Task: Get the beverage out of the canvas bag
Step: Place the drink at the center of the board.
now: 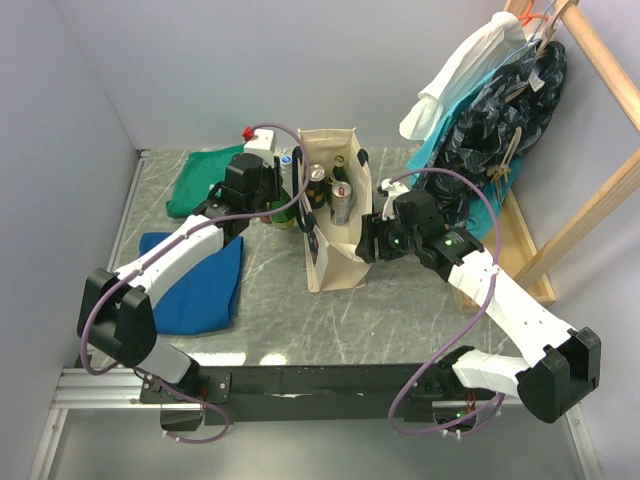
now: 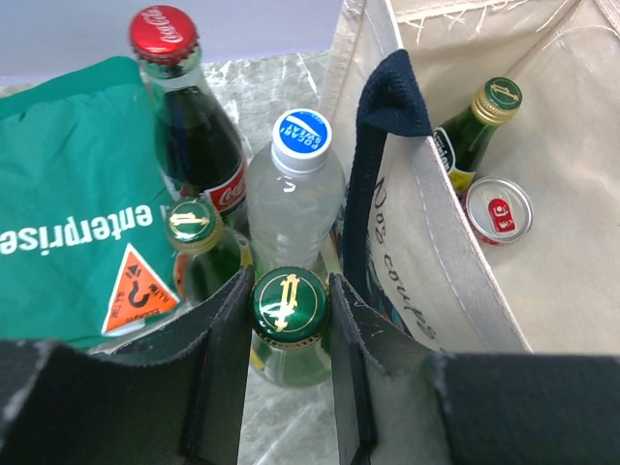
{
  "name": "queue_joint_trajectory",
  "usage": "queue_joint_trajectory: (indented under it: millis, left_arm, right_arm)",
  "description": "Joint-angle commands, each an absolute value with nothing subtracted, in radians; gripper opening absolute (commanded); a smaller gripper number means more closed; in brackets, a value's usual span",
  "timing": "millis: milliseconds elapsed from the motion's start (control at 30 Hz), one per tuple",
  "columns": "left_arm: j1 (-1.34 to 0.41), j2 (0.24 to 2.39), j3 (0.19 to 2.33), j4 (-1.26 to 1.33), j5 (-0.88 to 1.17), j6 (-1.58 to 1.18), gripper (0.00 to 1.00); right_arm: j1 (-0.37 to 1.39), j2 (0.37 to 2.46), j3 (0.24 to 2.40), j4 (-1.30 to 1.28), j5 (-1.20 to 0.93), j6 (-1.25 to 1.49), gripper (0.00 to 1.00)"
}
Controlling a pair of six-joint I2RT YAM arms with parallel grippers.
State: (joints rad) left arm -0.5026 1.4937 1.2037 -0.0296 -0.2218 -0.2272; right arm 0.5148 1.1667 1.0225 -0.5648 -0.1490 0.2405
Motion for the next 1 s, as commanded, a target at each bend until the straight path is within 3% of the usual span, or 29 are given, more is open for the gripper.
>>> queue_joint_trajectory:
  millis: [0, 967]
  left_arm:
    - [-0.5, 1.479, 1.226, 0.212, -0.186, -0.239, 0.01]
    - [-0.5, 1.612, 1.238, 0.299, -0.172, -0.198, 0.01]
  right_arm:
    - [0.522, 1.167, 1.048, -0.618, -0.11, 0.213, 0.71]
    - [0.522, 1.172, 1.043, -0.612, -0.104, 0.206, 0.71]
